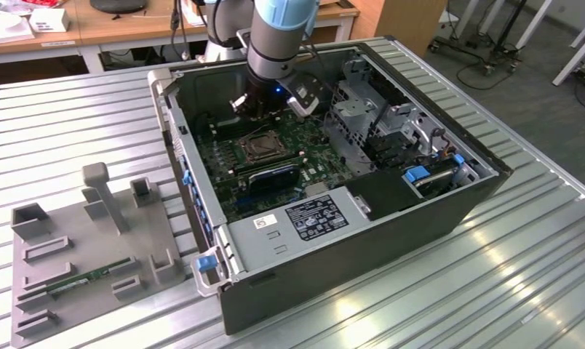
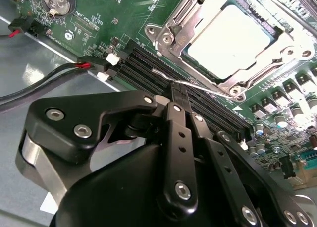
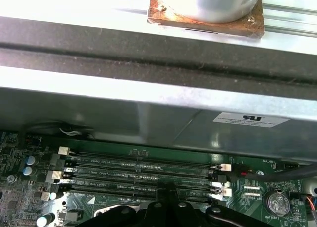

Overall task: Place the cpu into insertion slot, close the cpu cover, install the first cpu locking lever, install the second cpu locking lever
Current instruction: 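Install the first cpu locking lever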

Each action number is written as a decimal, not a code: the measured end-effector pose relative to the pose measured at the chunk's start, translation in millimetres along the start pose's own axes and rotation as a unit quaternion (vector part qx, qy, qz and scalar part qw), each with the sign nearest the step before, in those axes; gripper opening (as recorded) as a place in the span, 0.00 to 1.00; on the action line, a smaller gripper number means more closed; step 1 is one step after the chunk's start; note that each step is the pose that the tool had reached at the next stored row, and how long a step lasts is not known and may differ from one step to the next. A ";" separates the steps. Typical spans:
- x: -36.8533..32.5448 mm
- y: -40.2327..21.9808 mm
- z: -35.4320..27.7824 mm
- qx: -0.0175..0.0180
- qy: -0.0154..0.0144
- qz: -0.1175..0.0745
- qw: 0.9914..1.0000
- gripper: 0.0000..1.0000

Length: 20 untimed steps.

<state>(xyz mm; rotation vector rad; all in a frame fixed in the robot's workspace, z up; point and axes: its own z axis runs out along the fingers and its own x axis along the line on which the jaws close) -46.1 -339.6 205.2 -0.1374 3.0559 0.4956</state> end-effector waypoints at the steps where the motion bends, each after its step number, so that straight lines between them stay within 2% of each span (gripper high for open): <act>1: 0.0 0.0 0.0 0.000 0.000 0.000 1.000 0.11; 13: 0.1 0.0 0.2 0.000 0.000 0.000 1.000 0.11; 20: 9.9 1.9 1.3 -0.004 0.000 0.000 1.000 0.11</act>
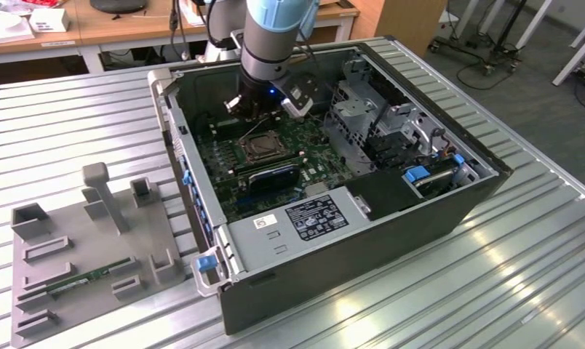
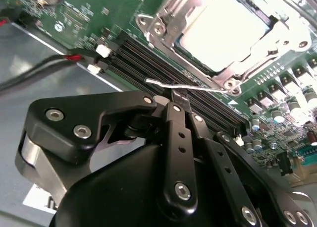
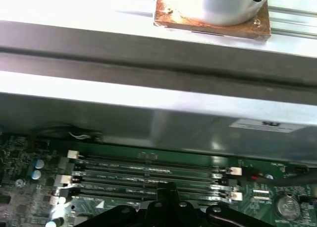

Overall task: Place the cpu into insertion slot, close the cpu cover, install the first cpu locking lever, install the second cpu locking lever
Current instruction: 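Install the first cpu locking lever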

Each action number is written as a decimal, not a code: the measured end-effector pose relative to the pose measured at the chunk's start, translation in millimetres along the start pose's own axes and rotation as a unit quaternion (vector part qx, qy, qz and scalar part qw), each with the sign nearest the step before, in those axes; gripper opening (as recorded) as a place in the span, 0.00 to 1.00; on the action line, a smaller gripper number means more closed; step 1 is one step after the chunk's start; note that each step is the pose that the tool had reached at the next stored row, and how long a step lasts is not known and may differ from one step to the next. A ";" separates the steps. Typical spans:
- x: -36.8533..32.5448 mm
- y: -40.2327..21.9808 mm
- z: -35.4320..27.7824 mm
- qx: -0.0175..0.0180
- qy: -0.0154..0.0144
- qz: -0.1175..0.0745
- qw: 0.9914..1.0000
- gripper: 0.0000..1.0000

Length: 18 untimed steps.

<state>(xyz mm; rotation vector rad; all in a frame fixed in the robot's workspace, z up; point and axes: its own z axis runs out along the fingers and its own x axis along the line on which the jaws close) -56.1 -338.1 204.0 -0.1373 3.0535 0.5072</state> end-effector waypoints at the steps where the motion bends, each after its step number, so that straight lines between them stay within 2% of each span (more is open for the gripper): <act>1: 1.3 0.3 0.0 0.000 0.000 0.000 1.000 0.11; 4: 4.0 1.3 0.2 -0.001 0.000 0.000 1.000 0.11; 5: 4.6 2.2 0.5 -0.003 0.000 0.000 1.000 0.11; 8: 4.6 3.2 0.1 -0.003 0.000 0.000 1.000 0.11; 18: 4.0 6.5 -9.3 -0.003 0.000 0.000 1.000 0.11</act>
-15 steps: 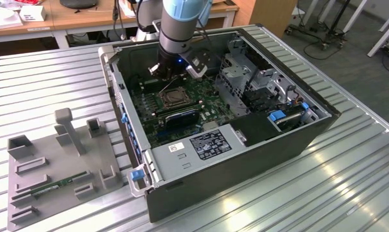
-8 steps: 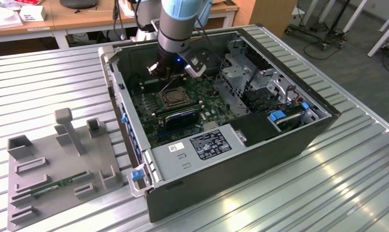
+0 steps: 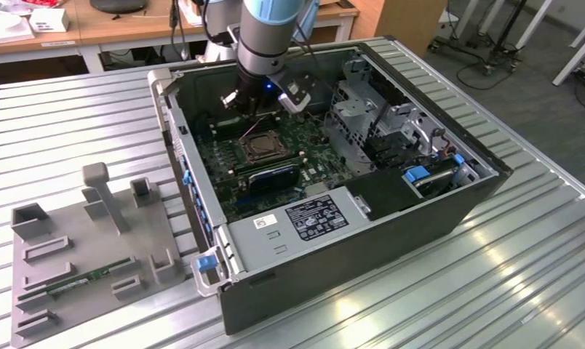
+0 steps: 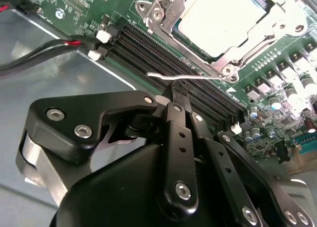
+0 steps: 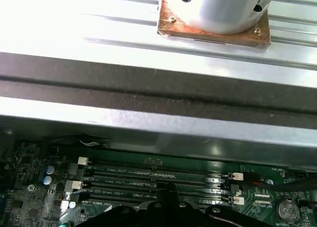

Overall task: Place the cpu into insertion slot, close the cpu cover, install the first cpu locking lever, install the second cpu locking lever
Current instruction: 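Install the first cpu locking lever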

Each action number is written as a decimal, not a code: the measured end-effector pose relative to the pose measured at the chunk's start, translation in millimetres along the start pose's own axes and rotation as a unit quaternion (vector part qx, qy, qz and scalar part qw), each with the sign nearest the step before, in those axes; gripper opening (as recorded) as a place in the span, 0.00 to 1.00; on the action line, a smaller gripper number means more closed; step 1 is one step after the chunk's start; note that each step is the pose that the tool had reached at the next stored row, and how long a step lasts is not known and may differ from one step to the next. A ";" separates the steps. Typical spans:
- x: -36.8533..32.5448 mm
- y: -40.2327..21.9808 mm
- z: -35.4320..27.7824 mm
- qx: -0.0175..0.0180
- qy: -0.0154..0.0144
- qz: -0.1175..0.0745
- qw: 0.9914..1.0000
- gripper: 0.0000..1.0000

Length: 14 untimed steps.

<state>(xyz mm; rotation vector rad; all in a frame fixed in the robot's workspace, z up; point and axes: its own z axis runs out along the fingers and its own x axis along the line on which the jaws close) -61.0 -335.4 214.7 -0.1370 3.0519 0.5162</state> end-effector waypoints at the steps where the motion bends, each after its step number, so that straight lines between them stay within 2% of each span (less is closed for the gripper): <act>1: -0.1 0.6 -1.6 0.000 0.000 0.000 1.000 0.11; 6: -0.3 1.0 -5.8 0.000 0.000 0.000 1.000 0.11; 14: 0.2 -5.7 -9.1 0.000 0.000 0.000 1.000 0.11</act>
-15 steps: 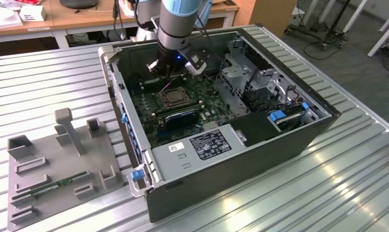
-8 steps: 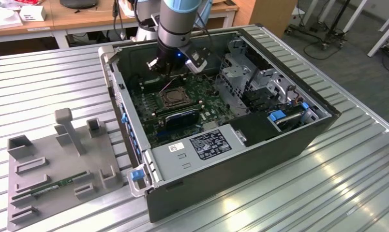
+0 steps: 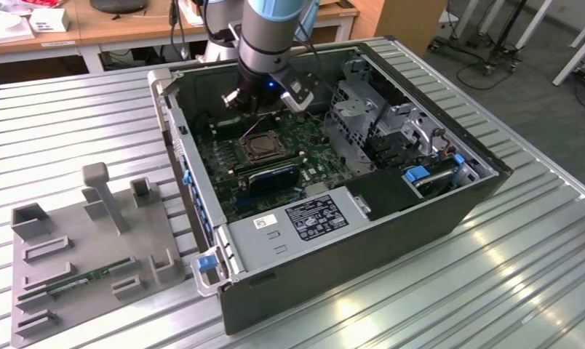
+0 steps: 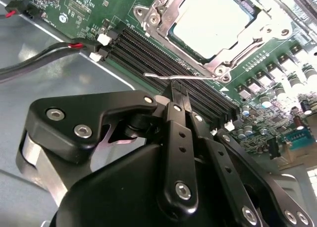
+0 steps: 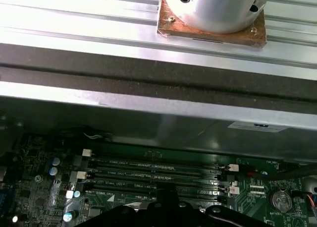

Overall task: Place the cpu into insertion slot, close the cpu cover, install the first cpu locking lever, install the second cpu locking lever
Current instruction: 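Install the first cpu locking lever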

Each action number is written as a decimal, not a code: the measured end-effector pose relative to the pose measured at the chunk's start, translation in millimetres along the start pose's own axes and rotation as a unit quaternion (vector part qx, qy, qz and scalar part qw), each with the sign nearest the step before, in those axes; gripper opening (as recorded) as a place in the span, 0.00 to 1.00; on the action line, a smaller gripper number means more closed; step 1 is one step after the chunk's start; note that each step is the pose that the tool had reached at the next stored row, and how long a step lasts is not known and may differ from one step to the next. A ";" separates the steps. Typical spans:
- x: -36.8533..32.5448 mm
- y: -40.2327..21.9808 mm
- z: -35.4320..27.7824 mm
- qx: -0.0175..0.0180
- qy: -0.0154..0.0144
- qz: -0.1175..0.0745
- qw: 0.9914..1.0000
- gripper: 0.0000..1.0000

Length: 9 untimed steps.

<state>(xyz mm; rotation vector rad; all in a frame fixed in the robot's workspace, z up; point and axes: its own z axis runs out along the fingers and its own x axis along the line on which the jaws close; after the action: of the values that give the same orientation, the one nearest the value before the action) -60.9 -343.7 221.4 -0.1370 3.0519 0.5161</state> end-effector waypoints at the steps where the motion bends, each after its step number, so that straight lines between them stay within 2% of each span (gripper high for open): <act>1: 0.0 -0.3 -0.1 0.000 0.000 0.000 1.000 0.11; 9: 0.1 -3.3 -0.9 0.000 0.000 0.000 1.000 0.11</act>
<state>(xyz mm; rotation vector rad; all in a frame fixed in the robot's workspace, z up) -60.7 -347.2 221.1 -0.1369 3.0519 0.5161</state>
